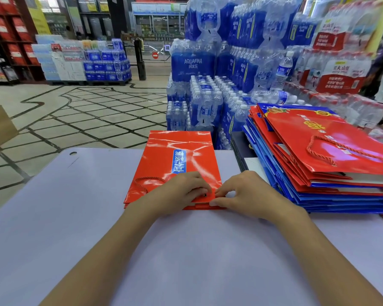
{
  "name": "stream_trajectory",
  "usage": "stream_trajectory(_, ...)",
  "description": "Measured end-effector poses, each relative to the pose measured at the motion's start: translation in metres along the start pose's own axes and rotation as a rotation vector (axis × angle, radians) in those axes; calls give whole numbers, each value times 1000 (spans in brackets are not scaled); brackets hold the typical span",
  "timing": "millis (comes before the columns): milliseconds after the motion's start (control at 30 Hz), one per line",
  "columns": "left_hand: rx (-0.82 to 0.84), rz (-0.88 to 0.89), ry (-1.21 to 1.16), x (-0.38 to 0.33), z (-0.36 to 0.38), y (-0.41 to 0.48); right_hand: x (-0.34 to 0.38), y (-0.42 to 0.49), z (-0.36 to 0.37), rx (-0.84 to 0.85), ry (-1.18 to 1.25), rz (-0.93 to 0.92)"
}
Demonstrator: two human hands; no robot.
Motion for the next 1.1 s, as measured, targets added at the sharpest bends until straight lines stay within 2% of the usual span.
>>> stream_trajectory(233, -80, -116, -164, 12, -9, 1, 1, 0, -2, -23, -15, -1)
stream_trajectory(567, -67, -85, -7, 14, -5, 4, 3, 2, -4, -75, -125, -105)
stream_trajectory(700, -72, 4, -6, 5, -14, -3, 6, -1, -16, -269, -144, -148)
stream_trajectory(800, -63, -8, -54, 8, -19, -7, 9, -5, -27, -446, -121, -178)
stream_trajectory(867, -52, 3, -1, 10, -14, -6, 12, -7, -32, -529, -121, -160)
stream_trajectory(933, -65, -9, 23, 14, -12, -3, 15, -9, -36, -602, -226, -114)
stream_trajectory(1000, -92, -29, 16, 16, -13, -1, 19, -10, -33, -633, -312, -88)
stream_trajectory(1100, -109, -30, 17, 16, -13, 0, 19, -6, -20, -587, -389, -20)
Point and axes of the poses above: each hand's wrist, its own y-axis towards the middle knuckle, its own z-axis out of the palm, x = y × z, the point moved 8 cm from there along y, towards the middle knuckle, and after that the axes turned 7 degrees about -z, right-handed, at the moved point
